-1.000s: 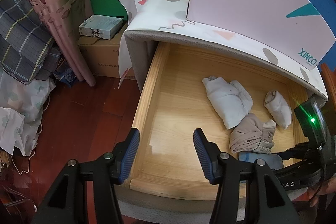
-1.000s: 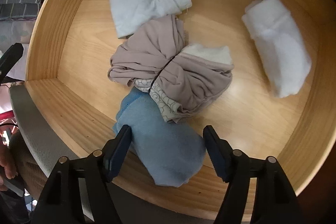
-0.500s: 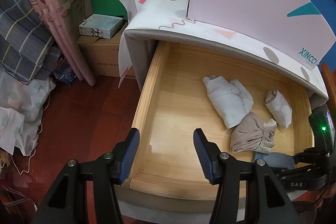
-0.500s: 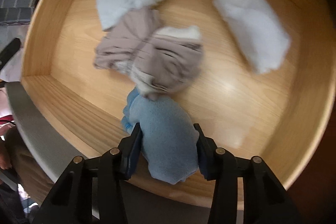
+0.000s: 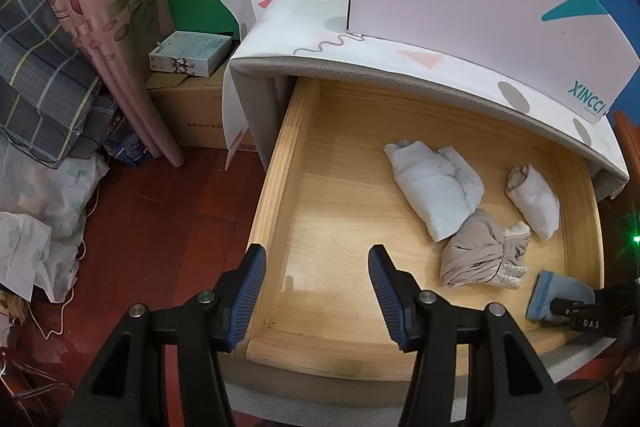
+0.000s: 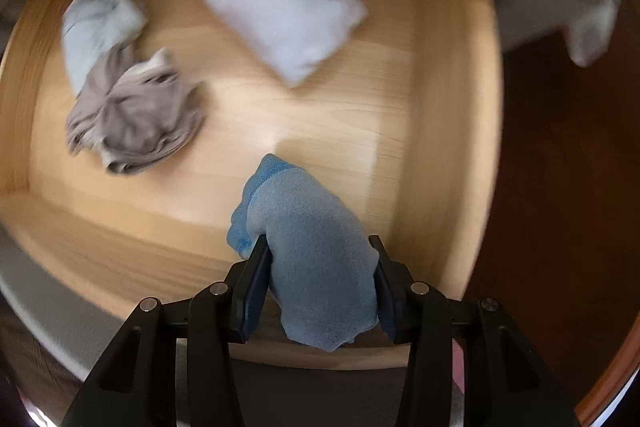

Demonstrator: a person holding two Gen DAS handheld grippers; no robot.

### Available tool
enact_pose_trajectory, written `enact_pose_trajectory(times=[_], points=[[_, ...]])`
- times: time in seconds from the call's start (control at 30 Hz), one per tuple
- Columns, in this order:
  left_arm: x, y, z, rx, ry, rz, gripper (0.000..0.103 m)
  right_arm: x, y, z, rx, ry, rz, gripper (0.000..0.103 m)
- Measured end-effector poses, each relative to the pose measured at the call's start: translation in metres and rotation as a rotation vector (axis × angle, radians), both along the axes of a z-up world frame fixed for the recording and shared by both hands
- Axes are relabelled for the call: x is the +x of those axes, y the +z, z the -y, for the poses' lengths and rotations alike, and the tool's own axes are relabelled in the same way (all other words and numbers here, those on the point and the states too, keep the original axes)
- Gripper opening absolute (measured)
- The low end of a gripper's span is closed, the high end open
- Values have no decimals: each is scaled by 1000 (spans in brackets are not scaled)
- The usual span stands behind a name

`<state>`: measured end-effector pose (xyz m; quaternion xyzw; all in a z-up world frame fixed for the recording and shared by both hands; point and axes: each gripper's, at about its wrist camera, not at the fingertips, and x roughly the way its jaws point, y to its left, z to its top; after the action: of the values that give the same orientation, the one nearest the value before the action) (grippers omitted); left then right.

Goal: Take underwear out of drawer
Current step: 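Lower the left tool toward the beige patterned underwear while the right tool holds the blue sock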

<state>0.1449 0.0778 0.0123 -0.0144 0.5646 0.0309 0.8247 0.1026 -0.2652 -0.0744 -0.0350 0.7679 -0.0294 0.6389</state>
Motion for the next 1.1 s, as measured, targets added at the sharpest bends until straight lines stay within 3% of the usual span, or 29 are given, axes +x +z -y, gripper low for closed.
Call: enact_pose_trajectory(times=[0.17,0.37,0.5,0.6,0.8,1.1], points=[[1,-1,3,13,-7,-8,54,3,2,25,-18,-45,25,42],[2,-4,13,17,-71,-27,54,-18,6,6,-15,-47,38,43],[3,-8,31,-61,-208,-62,54,-4,7,4,-10,-45,40,43],[2,-7,51,-79,-325,-72,54,-1,7,5,-3,-45,44,44],[0,-15,95,-29,-565,-121,54,-3,9,3,-2,-44,46,44],[5,-30,131,42,-792,-172,54,-3,11,3,6,-40,51,44]])
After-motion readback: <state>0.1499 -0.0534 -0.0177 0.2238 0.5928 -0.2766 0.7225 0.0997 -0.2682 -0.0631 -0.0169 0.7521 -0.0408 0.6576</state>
